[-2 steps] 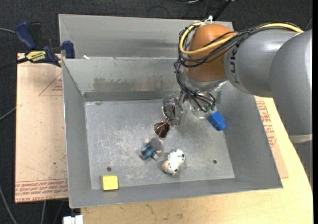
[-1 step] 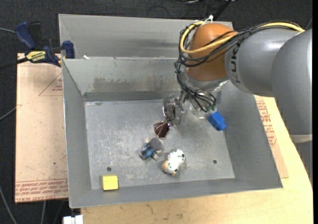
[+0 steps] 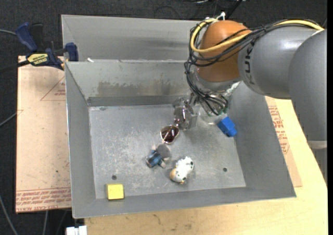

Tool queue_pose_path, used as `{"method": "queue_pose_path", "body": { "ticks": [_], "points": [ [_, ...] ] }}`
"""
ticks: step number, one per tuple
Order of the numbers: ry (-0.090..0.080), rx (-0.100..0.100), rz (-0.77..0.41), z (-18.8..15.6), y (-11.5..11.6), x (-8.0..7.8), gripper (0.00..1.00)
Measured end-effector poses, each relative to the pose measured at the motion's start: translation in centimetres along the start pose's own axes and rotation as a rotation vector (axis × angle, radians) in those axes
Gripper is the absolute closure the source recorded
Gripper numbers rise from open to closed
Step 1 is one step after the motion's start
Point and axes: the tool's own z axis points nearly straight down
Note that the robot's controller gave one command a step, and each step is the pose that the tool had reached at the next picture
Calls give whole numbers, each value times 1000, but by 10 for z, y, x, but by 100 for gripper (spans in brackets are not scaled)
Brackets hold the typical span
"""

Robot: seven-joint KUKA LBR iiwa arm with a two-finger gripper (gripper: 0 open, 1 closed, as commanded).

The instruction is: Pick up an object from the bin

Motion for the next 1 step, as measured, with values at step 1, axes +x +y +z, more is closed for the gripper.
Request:
{"method": "queue_pose_path", "body": {
  "ticks": [1],
  "points": [
    [-1, 1, 0, -11, 0, 0, 100]
  ]
}}
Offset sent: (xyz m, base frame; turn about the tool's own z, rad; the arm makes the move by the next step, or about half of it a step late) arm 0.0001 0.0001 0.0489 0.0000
